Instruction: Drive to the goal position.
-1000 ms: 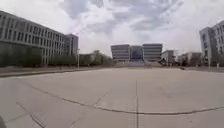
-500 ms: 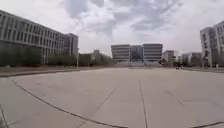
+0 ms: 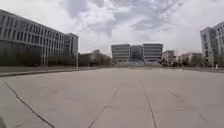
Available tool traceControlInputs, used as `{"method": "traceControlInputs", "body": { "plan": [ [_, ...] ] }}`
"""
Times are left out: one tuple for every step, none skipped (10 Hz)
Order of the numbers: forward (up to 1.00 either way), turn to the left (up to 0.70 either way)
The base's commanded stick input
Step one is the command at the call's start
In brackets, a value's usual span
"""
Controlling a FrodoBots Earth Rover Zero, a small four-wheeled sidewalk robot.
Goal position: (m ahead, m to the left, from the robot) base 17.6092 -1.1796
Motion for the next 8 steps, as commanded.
{"method": "traceControlInputs", "body": {
  "plan": [
    [0.7,-0.06],
    [0.7,0.0],
    [0.7,0.0],
    [0.7,0.0],
    [0.7,0.0],
    [0.7,0.0],
    [0.7,0.0],
    [0.7,0.0]
  ]
}}
